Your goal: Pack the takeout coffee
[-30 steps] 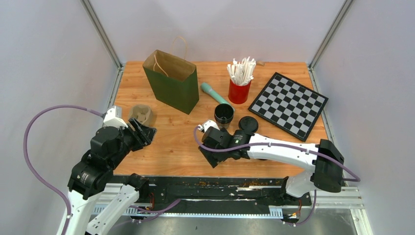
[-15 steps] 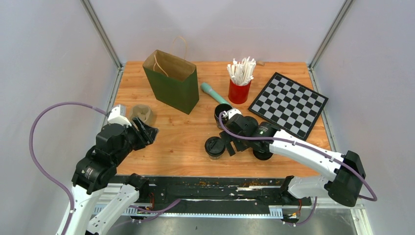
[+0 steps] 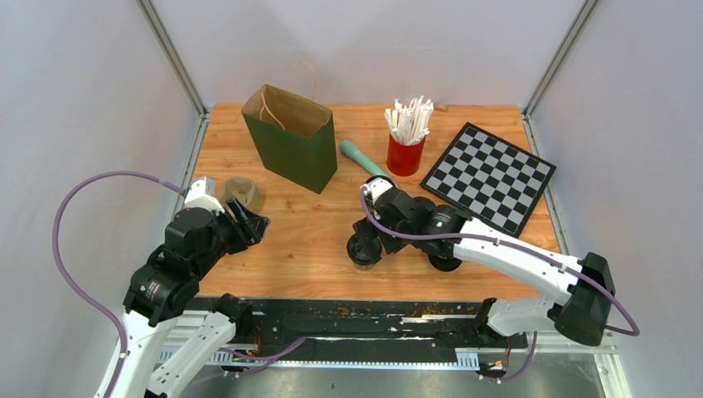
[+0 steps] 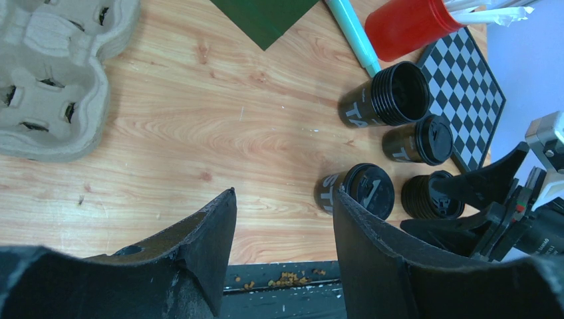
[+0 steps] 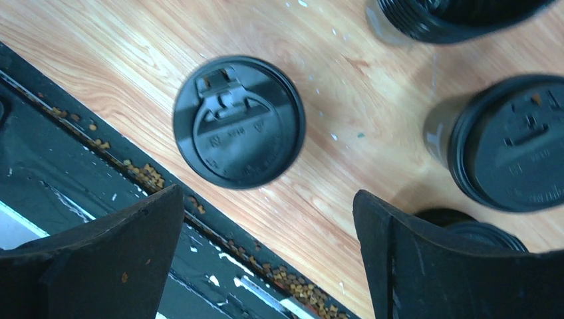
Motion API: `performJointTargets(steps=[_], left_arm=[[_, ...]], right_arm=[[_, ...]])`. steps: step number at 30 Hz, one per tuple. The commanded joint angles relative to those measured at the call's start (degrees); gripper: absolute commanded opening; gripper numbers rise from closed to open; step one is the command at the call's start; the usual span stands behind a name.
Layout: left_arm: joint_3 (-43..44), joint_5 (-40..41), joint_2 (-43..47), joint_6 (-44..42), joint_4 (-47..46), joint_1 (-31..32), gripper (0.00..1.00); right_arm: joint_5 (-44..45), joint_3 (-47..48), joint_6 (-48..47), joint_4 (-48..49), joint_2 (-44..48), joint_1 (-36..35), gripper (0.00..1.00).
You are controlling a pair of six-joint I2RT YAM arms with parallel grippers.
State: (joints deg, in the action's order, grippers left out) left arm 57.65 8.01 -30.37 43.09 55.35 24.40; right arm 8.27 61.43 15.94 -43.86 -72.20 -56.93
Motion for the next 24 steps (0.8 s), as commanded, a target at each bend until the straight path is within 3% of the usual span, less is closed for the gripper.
performJointTargets(steps=[1,13,24], left_arm=[[-0.08,0.16,0.11,-0.64,-1.86,0.03,0.63],[-0.69,-0.02,0.48,-0.63,-2.09,0.03,0.63],[-0.61,0.56,0.27,-1.17,-2.0,0.03,0.63]], right_arm=[[-0.41,5.07,-2.0,3.86,-4.42,-1.93,0.97],[-0.36,9.77,-4.1,4.15,-13.4,-3.54,0.99],[-1.06,9.62,-4.48,4.96,-16.86,-3.56,0.93]])
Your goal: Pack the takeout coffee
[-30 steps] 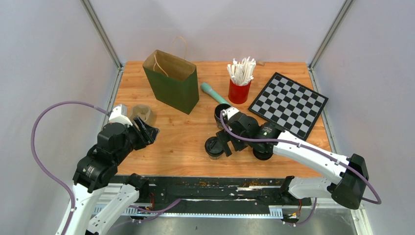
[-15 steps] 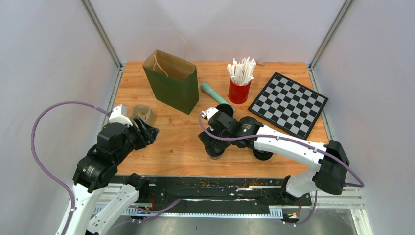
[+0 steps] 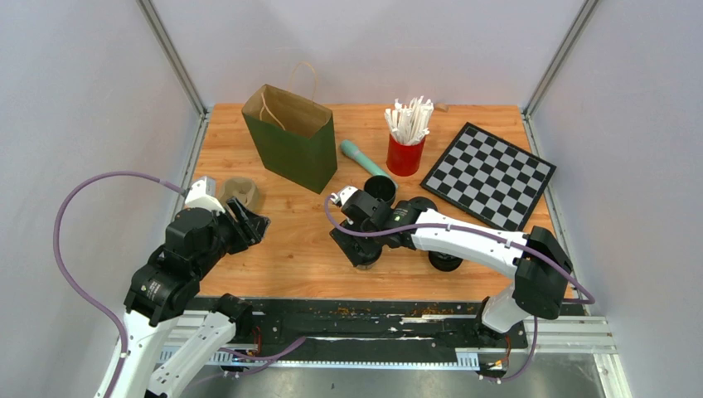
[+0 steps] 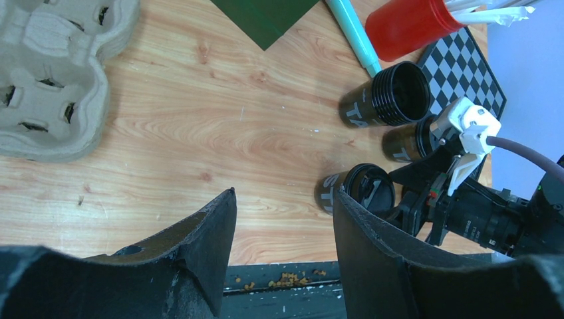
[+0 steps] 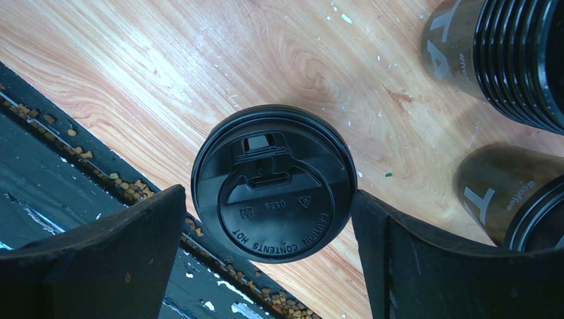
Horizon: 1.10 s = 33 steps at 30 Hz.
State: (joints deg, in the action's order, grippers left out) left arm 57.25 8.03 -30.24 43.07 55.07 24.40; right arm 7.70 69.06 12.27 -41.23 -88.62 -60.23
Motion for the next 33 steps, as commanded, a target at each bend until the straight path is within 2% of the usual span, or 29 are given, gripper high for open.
performJointTargets(steps=[1,6,17,33], left_arm=[[-0.21,0.55,0.18,-1.22,-1.71,0.03,0.63],[-0.14,0.7,0.28,-1.32,-1.61,0.03,0.63],[-0.13,0.64,0.19,-1.06,-1.81,0.03,0.63],[-0.08,0.71,-0.67,-1.15,-1.88,0.03,0.63]], right_arm=[[-0.46,1.92,-0.76,2.37,-0.56,-0.32,0.92],[-0.31,1.51,-0.62,2.27,-0.77,-0.33,0.85],[6.32,0.61,-1.38,-1.93,1.29,0.19,0.83],[2.47,-8.04,-3.34,-1.55,9.86,12.32,0.82]])
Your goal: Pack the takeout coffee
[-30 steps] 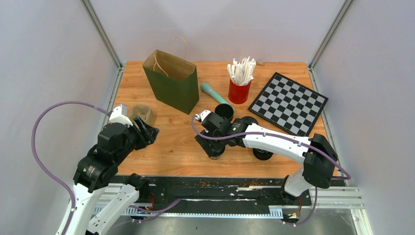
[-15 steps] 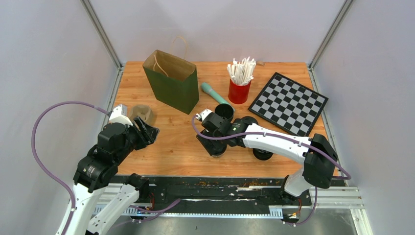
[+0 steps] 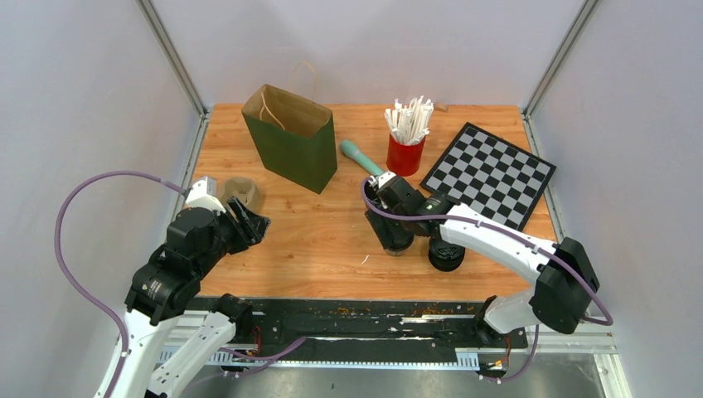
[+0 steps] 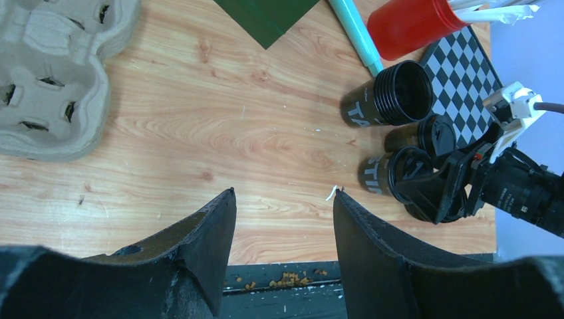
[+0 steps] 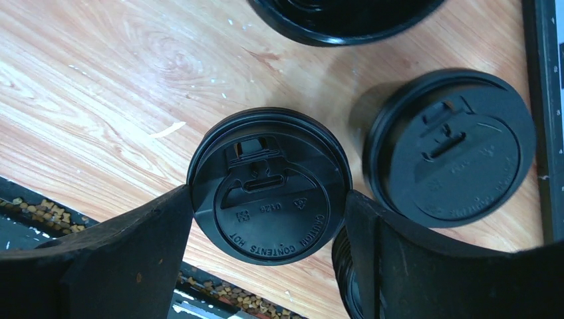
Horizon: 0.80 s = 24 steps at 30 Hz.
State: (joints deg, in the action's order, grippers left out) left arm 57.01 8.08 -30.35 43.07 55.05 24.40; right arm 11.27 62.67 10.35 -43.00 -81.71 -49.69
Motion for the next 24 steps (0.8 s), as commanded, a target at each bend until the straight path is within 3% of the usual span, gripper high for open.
performJointTargets(steps=[1,5,9,12,19,24], left_arm=[[0.2,0.59,-0.71,-1.15,-1.9,0.03,0.63],[0.17,0.45,-0.76,-1.06,-2.02,0.03,0.63],[0.29,0.63,-0.76,-1.13,-1.78,0.03,0.64],[0.36,0.8,-0.97,-1.38,-1.4,0.03,0.65],[2.54,2.19,-3.84,-2.05,-2.34,0.02,0.66],[6.74,4.82,-12.04,-1.39,-7.67,0.03,0.66]], right_arm=[[-1.11,-1.86,-1.42,0.05,3.24,2.13,0.82],[-1.08,-2.04,-1.01,-0.03,4.05,2.77,0.84],[-0.9,-0.91,-0.55,-0.9,4.1,2.81,0.95],[-1.0,0.52,-0.43,-2.22,4.39,2.89,0.98],[-5.29,5.91,-0.62,-8.25,8.1,2.85,0.99],[-5.68,10.5,0.32,-12.21,12.12,2.76,0.99]])
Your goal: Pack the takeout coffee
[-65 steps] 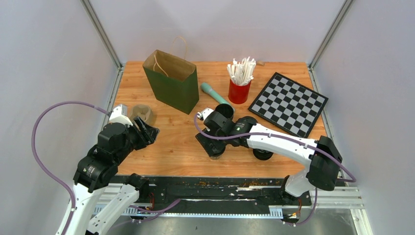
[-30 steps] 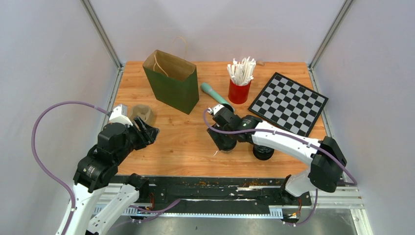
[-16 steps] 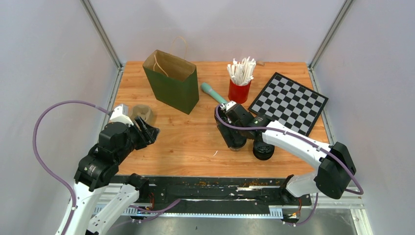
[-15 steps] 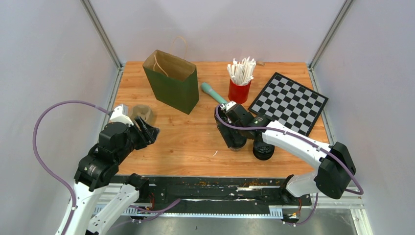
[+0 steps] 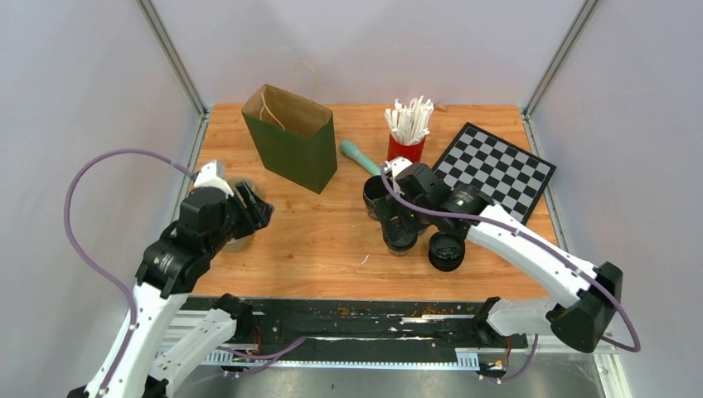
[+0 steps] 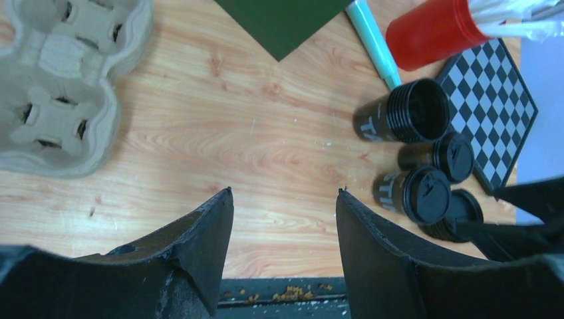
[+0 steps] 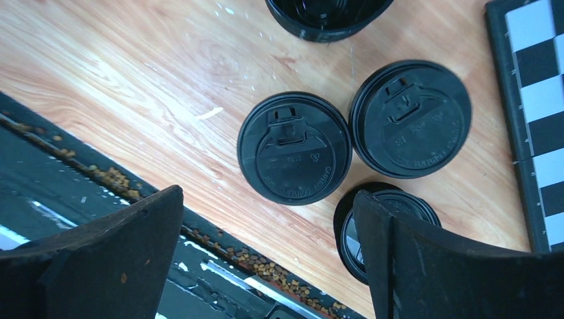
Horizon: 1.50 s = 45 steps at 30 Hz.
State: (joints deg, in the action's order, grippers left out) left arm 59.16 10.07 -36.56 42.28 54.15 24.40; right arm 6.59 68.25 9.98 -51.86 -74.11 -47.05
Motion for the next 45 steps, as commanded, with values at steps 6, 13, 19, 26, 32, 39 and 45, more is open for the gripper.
performJointTargets(steps=[6,13,19,26,32,39,45], left_arm=[[12.81,5.97,-20.37,2.64,-15.86,0.03,0.66],[23.78,9.77,-34.51,7.17,-23.28,0.03,0.67],[25.57,15.71,-39.01,11.97,-23.06,-1.14,0.63],[32.62,12.51,-46.46,16.28,-19.33,-2.87,0.6],[33.87,13.32,-50.35,21.11,-15.12,-2.87,0.59],[35.92,16.08,-51.63,22.82,-10.21,-2.78,0.57],[34.8,15.69,-52.39,22.93,-10.32,-2.78,0.51]], right_arm=[[-0.09,7.72,0.48,-3.55,10.01,0.18,0.97],[-2.05,11.67,1.94,-4.64,12.44,0.12,0.96],[-5.68,22.26,-1.9,-15.71,8.42,0.05,0.96],[-5.67,22.7,-6.11,-16.93,10.49,0.17,0.97],[-9.69,26.95,-6.57,-18.8,8.48,0.12,0.97],[-10.23,30.54,-6.37,-20.34,7.49,0.16,0.97],[-10.85,30.5,-6.06,-20.35,7.17,0.12,0.97]])
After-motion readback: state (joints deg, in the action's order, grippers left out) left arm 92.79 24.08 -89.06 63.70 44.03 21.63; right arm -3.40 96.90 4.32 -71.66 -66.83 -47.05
